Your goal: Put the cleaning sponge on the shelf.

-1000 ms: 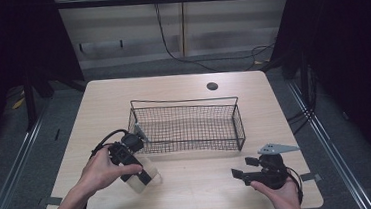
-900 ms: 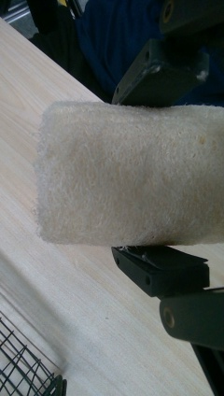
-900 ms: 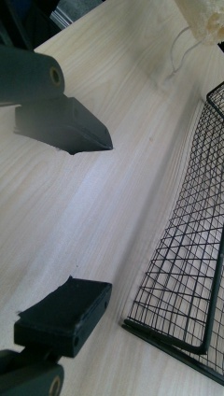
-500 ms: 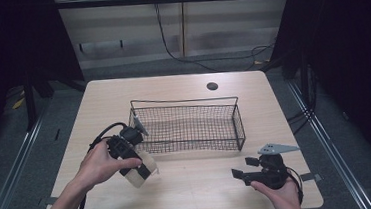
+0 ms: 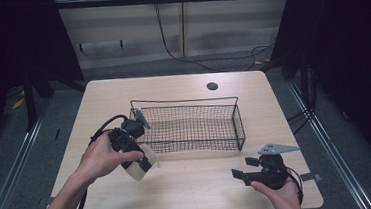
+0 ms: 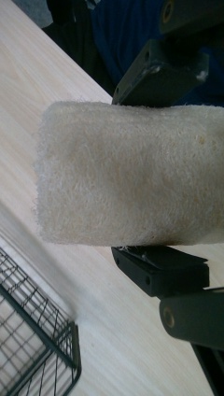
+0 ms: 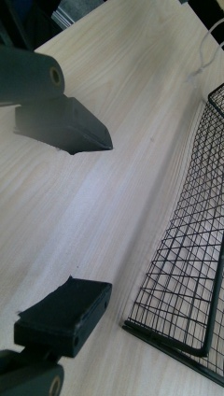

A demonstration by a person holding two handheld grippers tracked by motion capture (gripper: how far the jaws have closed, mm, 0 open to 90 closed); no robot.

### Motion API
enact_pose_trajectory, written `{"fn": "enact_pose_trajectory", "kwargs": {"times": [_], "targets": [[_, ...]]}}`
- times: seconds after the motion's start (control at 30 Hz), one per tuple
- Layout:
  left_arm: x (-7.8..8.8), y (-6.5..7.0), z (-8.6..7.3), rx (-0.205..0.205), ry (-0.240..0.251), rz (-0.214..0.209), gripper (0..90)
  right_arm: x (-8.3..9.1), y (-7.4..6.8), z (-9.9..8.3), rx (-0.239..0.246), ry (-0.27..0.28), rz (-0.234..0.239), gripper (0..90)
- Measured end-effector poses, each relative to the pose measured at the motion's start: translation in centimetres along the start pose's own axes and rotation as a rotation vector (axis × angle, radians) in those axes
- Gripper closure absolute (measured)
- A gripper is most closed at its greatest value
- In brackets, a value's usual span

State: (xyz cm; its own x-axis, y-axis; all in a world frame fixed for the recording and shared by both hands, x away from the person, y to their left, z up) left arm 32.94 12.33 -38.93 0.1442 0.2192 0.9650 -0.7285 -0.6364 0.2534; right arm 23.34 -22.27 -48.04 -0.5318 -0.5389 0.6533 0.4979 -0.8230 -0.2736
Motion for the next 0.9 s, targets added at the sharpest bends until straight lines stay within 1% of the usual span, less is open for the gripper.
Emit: {"fn": "enact_pose_trajectory", "kwargs": {"times": [0.03,0.07,0.1,0.13,0.17,0.2,0.23,0.27,0.3,0.4,0.57,0.6,0.63,0.67,0.77,0.8,0.83,0.9], "targets": [[0.3,0.0,0.1,0.008,0.005,-0.001,27.7,0.0,0.0,0.0,-0.001,-0.002,-0.002,25.9],[0.3,0.0,0.1,0.008,0.005,-0.001,27.7,0.0,0.0,0.0,-0.001,-0.002,-0.002,25.9],[0.7,-0.1,0.3,0.011,0.012,-0.001,27.7,0.0,0.0,0.0,-0.001,-0.005,-0.001,25.9],[0.9,-0.1,0.4,0.005,0.009,-0.002,27.7,-0.1,-0.1,0.0,-0.003,-0.004,0.002,25.9],[1.1,-0.1,0.5,0.014,0.015,-0.003,27.7,-0.1,0.0,0.0,0.004,-0.002,0.000,25.9],[1.1,-0.1,0.5,0.014,0.015,-0.003,27.7,-0.1,0.0,0.0,0.004,-0.002,0.000,25.9],[1.3,0.0,0.8,0.004,0.013,-0.001,27.7,-0.1,-0.1,0.0,0.001,-0.005,0.002,25.9],[1.3,0.0,0.8,0.004,0.013,-0.001,27.7,-0.1,-0.1,0.0,0.001,-0.005,0.002,25.9],[1.5,0.1,1.0,-0.004,0.015,-0.011,27.7,-0.1,0.0,0.0,0.002,-0.004,0.004,25.9],[1.8,0.1,1.2,-0.011,0.016,-0.015,27.8,-0.1,-0.1,0.0,0.001,-0.005,0.003,25.9],[2.7,0.0,1.8,-0.001,0.029,-0.016,27.7,-0.2,-0.1,-0.1,0.001,-0.011,0.010,25.6],[2.9,0.0,1.9,0.010,0.035,-0.018,27.8,-0.2,-0.1,-0.1,0.000,-0.014,0.011,25.6],[3.1,-0.1,2.0,0.005,0.032,-0.018,27.7,-0.2,-0.1,-0.1,-0.003,-0.016,0.012,25.6],[3.2,-0.1,2.1,0.011,0.040,-0.022,27.7,-0.2,-0.2,-0.1,-0.002,-0.017,0.012,25.5],[3.9,-0.1,2.4,0.013,0.049,-0.015,27.7,-0.2,-0.2,-0.1,-0.003,-0.017,0.013,25.5],[4.1,0.0,2.6,0.012,0.048,-0.008,27.7,-0.2,-0.2,-0.1,-0.003,-0.017,0.013,25.5],[4.4,0.1,2.7,0.006,0.050,-0.011,27.7,-0.2,-0.2,-0.1,-0.004,-0.018,0.014,25.4],[4.8,0.1,3.0,0.007,0.054,-0.006,27.7,-0.2,-0.2,-0.1,-0.004,-0.018,0.015,25.4]]}}
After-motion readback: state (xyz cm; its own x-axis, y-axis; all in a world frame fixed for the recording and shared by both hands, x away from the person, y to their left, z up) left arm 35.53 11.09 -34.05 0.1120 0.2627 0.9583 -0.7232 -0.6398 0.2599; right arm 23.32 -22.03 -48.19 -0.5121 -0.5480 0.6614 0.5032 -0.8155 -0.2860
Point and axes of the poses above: each handheld gripper's, and its own axes: x roughly backward along the jaws, z roughly out of its top, y roughly to its right, the point moved 4 cm from there along -x, roughly forward along the jaws, and after that the axes turned 2 degrees about -y, right-handed, at the moved point
